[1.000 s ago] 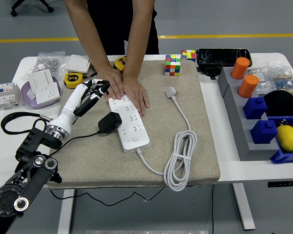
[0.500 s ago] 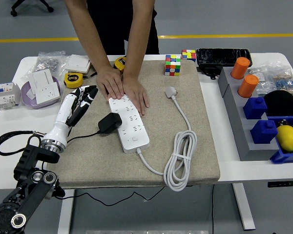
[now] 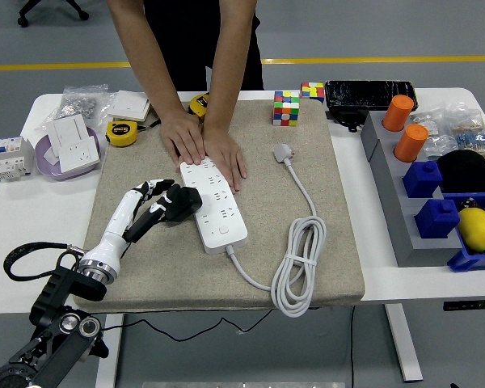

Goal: Pick up the plug,place it near the board,insert it into the board,press the button

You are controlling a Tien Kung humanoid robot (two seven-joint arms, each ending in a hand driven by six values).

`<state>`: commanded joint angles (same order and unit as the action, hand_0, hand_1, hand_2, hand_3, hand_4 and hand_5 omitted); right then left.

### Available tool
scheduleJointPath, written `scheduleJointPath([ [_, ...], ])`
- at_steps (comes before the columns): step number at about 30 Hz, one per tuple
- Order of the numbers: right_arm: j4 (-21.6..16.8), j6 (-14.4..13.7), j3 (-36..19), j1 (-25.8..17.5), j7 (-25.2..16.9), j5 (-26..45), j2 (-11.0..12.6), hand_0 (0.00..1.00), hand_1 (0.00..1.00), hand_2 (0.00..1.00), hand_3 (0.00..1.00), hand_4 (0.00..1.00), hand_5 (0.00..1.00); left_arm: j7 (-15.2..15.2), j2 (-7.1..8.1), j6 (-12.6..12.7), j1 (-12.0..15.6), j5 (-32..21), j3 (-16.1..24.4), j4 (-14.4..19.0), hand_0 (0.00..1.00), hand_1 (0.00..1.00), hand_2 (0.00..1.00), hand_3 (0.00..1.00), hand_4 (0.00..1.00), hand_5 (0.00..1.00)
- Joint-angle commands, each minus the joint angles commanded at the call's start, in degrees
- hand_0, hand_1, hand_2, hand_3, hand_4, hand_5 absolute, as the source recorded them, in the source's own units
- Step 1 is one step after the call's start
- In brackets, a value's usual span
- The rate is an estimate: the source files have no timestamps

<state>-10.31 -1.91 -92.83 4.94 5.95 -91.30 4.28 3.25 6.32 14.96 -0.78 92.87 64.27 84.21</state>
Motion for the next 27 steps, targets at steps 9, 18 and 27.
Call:
scheduleJointPath([
  [9,0.0,0.3,-0.2,-0.2,0.0,-0.2,0.0,0.909,0.754,0.739,0.77,0.998,0.922,0.3,-0.06,-0.8,-1.3,0.8,-2.3,-0.6,0.921,0.874,0.844,0.81,0.998,0.998],
  [18,0.0,0.3,0.2,0.0,0.0,0.0,0.0,0.901,0.748,0.735,0.77,0.998,0.926,0.7,-0.11,-1.2,-2.5,1.4,-4.8,-1.4,0.922,0.872,0.84,0.81,0.998,0.998],
  [27,0.0,0.3,0.3,0.0,0.0,-0.2,0.1,0.899,0.748,0.734,0.768,0.998,0.931,1.2,0.0,-1.6,-3.7,2.1,-5.7,-1.9,0.922,0.869,0.835,0.808,0.998,0.998],
])
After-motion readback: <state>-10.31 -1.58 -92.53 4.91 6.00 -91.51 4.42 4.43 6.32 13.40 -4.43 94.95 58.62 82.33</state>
